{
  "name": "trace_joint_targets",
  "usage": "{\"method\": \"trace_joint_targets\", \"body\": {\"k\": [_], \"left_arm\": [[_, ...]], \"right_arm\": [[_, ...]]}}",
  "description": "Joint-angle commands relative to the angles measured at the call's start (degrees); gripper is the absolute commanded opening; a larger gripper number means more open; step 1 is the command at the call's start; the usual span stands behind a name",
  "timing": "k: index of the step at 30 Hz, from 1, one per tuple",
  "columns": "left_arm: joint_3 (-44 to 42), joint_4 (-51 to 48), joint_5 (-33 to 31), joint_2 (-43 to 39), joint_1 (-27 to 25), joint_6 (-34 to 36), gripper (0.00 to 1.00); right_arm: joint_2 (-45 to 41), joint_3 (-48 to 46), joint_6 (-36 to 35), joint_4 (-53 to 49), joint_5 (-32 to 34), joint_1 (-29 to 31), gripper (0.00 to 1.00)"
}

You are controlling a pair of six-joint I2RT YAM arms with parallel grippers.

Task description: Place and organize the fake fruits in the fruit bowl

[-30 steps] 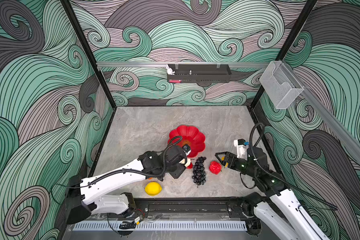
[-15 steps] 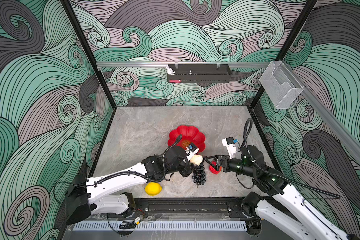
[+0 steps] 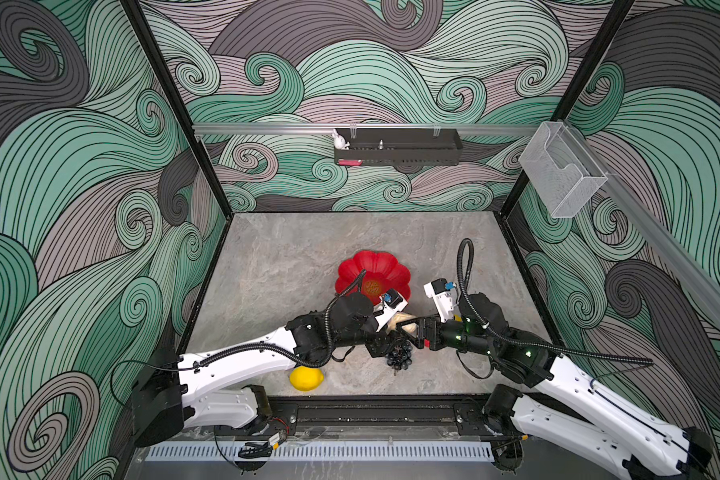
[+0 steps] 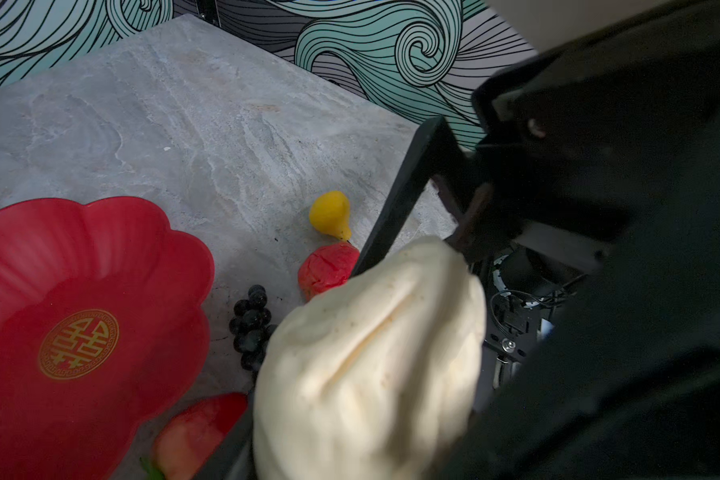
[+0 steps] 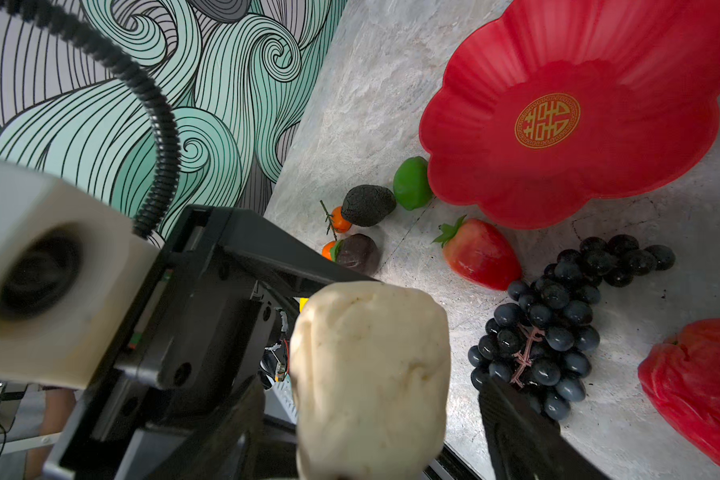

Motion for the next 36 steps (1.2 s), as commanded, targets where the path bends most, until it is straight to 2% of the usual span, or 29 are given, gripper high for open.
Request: {"method": "trace_joint_targets", "body": {"k": [1,11,16,19,24,29,31,36], "left_arm": [[-0.18,2.78,2.59,0.32,-0.43,1.53,0.44],[-0.08,1.64,-1.11,0.12,-0.69,1.71,0.48],[-0.98,0.78,-4.82,-1.86,-0.64,0.37,0.66],[-1.95,-1.33,-11.36,-5.07,-0.69,-2.43,0.75],[-13.44,2.69,-23.91,-20.21,-0.22,-5.25,0.86],[-22.15,-0.71,-41.31,-35.32,1.11,-8.98,0.86],[-23.98,-4.40,-44.00,-40.29,1.99,-9.90,0.86],[-26.37,-12.65,-46.18,-49.60,3.09,-10.93,0.87]], "right_arm": [[0.63,0.97,0.14,0.85,1.64,0.67,0.76],[3.24,2.55,-1.42,-0.97,3.72,2.22,0.50],[3.87,3.37,-2.65,-2.55,5.90,2.20,0.46],[4.73,4.86,-5.03,-4.39,8.84,2.21,0.46],[10.09,9.41,-12.75,-7.28,15.33,1.42,0.45],[18.94,13.88,-19.33,-5.49,19.29,-0.95,0.45],[23.39,15.23,-20.56,-3.11,18.47,-2.39,0.45],[36.67,20.62,-22.26,1.40,17.51,-4.66,0.45]]}}
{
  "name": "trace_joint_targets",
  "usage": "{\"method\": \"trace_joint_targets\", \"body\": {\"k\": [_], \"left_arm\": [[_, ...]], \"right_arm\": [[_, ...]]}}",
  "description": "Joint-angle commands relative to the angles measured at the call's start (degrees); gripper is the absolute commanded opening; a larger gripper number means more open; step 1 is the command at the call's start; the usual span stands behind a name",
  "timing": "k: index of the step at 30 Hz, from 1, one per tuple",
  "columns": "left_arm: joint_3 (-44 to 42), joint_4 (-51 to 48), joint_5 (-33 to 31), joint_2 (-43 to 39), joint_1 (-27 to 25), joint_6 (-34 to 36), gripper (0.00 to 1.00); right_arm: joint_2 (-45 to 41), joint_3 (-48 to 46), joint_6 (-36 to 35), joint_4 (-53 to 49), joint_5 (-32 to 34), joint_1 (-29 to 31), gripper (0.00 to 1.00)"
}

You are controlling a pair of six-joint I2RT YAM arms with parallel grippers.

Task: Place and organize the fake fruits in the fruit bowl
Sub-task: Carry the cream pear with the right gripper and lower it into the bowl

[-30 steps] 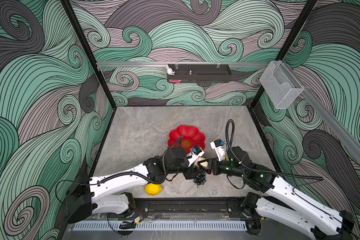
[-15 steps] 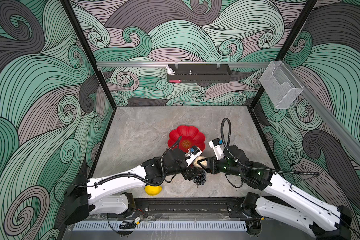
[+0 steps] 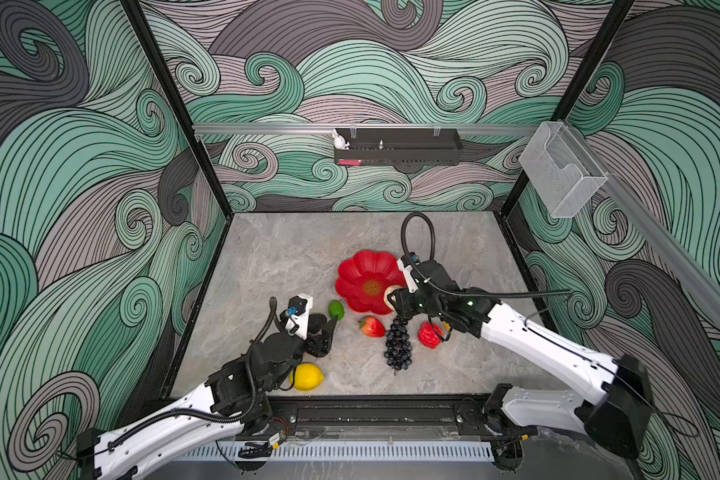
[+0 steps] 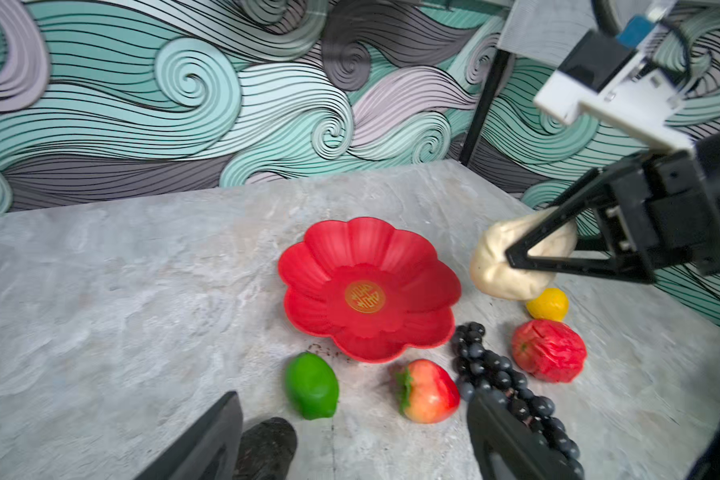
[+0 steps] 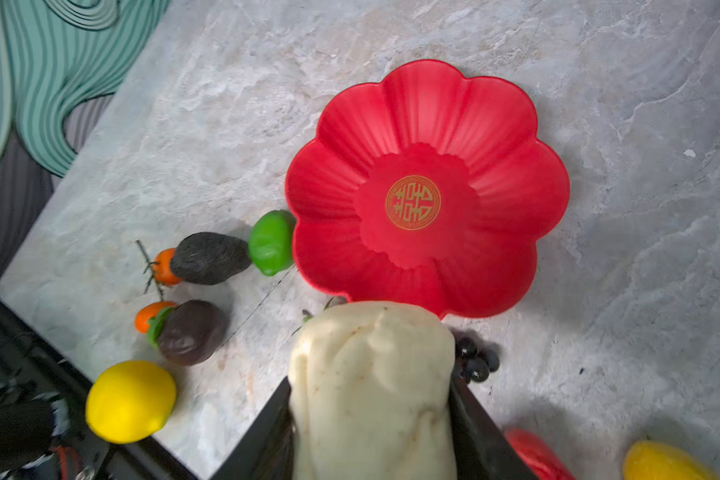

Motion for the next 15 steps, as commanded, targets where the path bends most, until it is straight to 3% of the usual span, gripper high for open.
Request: {"method": "trace_joint_targets", "body": {"k": [1,9,15], "left_arm": [[-0.78,-7.41,-5.91,-4.21,0.45,-1.81,0.87],[-3.45,-10.54,-6.39,-10.20,0.51,-0.80,0.92],[-3.36,-10.35,-6.23,-10.09,0.57,-0.54,0.96]], "right_arm": [[6.91,4.15,-3.31,4.03,1.13,-1.18,0.45],[24.25,13.90,-4.42,7.24,-0.27,-2.43,0.45],[32.15,18.58,-3.86,7.87,-0.17,-3.76,0.45]]}}
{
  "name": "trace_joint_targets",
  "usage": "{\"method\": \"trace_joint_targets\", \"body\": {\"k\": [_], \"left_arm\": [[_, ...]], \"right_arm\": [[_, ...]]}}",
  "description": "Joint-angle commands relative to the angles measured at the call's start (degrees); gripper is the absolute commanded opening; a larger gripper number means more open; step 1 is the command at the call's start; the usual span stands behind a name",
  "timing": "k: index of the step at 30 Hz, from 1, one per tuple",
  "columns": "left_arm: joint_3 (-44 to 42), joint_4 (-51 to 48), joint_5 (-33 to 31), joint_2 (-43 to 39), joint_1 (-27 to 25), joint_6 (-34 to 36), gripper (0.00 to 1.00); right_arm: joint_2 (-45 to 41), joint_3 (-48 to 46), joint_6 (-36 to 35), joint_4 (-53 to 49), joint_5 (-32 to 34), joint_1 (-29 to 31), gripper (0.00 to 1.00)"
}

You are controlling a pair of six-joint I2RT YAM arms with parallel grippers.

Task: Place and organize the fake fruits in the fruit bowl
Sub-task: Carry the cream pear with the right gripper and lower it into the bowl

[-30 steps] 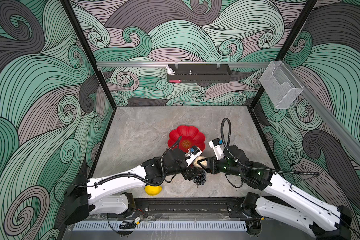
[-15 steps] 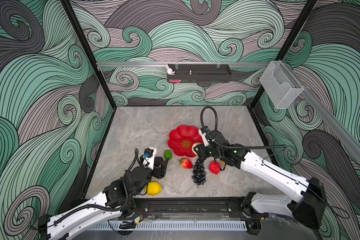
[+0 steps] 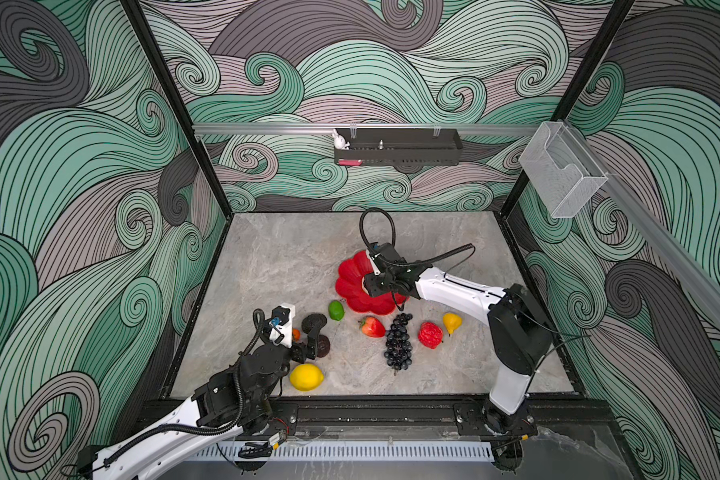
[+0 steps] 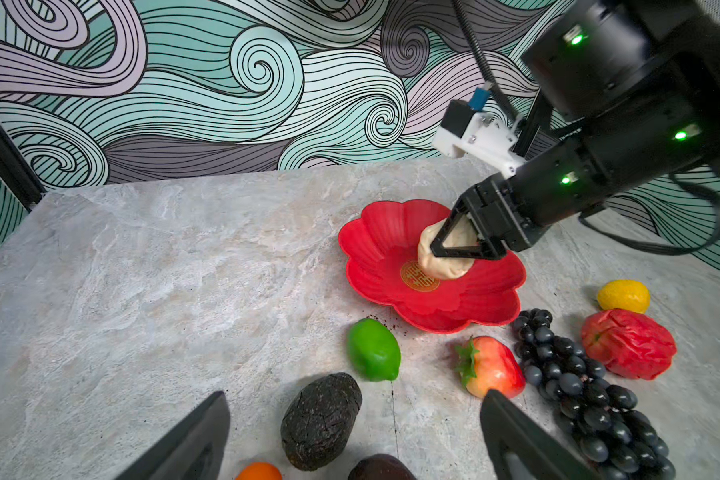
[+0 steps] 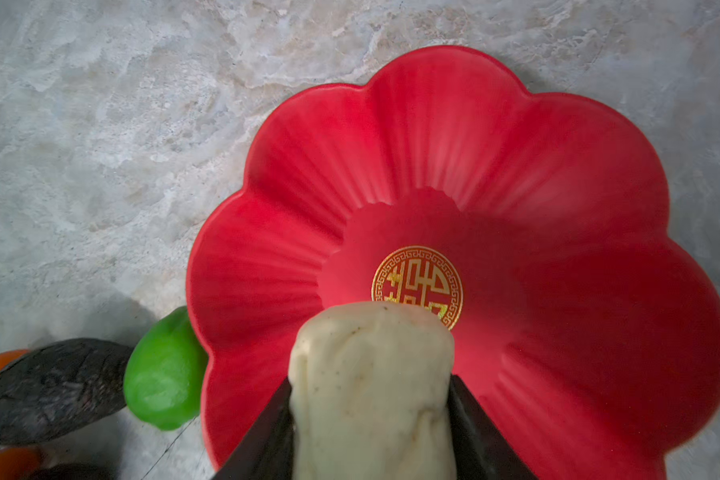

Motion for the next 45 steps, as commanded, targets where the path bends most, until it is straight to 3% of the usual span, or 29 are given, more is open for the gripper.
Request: {"method": "trace_joint_targets", "body": {"k": [1,18,33,45], "left_arm": [[0.22,-0.91,-1.53,0.02,0.37,-0.08,0.98],[0.05,0.54,-2.17,1.85,0.45,0.29,0.99],[0.05,1.02,-2.87,2.79,0.45,0.58,0.99],[0.05,1.81,-3.05,4.69,0.49,0.80,0.99]], "right_arm": [[2.28,2.45,-0.17,1.12,-0.16,-1.29,0.45],[8.39,2.96,0.66,3.93,-0.97,-2.32,0.47],[5.15,0.41,0.17,3.93,-0.31,-2.23,0.66],[4.18,-0.02,0.44,3.58,-0.53,-2.16,0.74]]}}
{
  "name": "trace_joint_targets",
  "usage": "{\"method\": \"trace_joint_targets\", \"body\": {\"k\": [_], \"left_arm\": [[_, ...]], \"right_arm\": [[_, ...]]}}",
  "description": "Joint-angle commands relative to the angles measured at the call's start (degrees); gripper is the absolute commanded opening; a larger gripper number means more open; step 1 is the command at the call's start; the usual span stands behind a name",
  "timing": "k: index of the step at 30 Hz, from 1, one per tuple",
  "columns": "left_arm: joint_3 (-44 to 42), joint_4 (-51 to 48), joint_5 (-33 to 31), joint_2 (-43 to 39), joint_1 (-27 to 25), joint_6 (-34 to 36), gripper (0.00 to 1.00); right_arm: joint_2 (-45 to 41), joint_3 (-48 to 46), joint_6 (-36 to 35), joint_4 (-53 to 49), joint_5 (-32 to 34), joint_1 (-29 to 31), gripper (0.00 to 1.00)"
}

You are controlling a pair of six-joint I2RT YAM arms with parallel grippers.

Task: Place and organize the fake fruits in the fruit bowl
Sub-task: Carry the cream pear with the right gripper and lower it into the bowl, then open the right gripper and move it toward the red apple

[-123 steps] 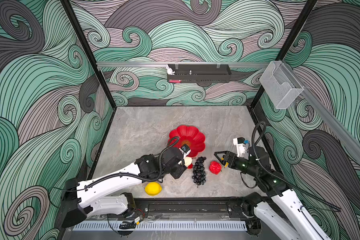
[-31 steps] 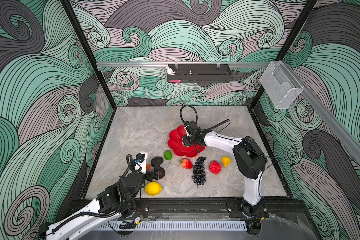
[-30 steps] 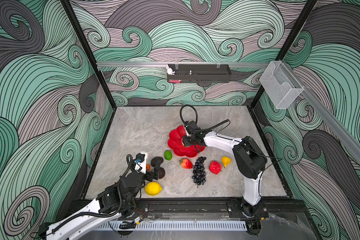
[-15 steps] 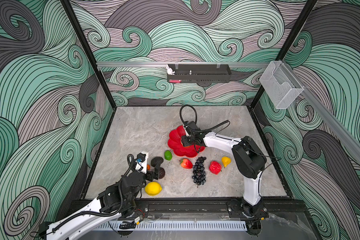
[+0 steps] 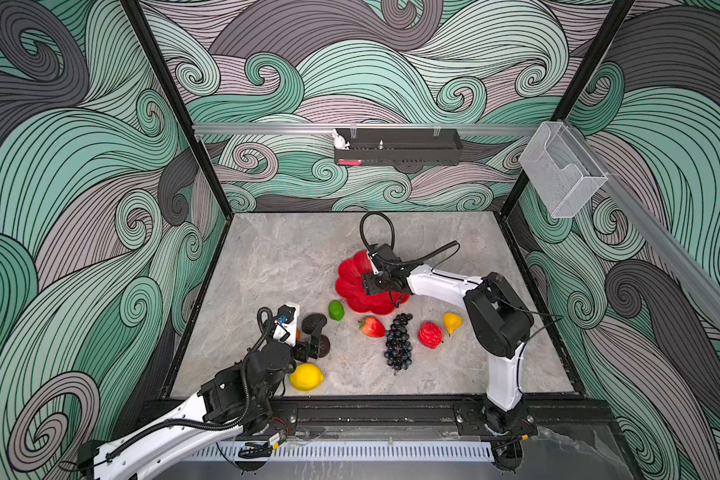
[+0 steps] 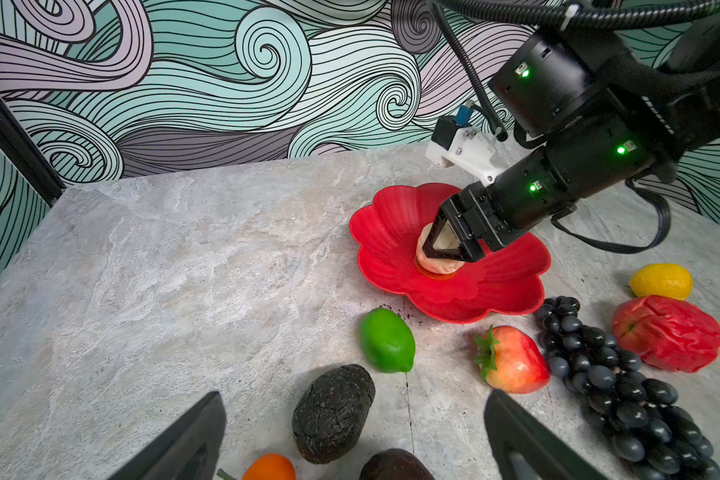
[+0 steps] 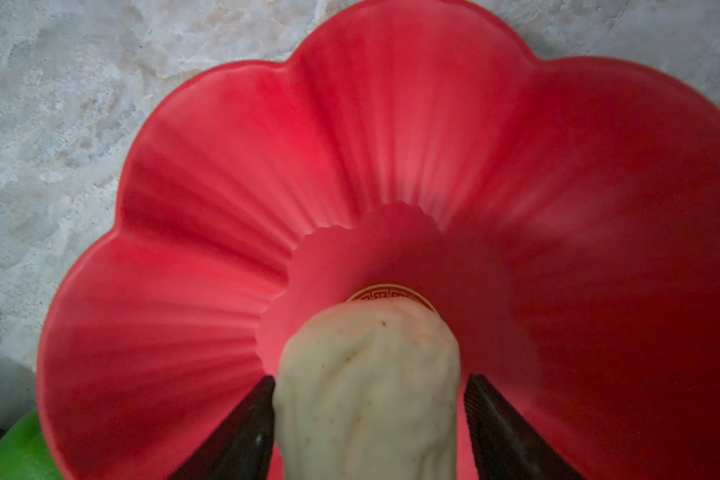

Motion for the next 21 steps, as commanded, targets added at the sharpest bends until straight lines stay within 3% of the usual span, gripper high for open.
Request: {"method": "trace_joint_targets", "body": {"k": [1,21], "left_arm": [[0.07,1.00,-1.50,0.41,0.47,0.61,0.99],[0.09,1.31,-1.52,1.20,0.53,0.88,0.99]], "right_arm": [[-2.51,-0.71,-0.32,-0.88,0.06,0.25,0.76],[-5.29,-0.83,0.04,-2.73,-1.05,0.48,0.86]]}}
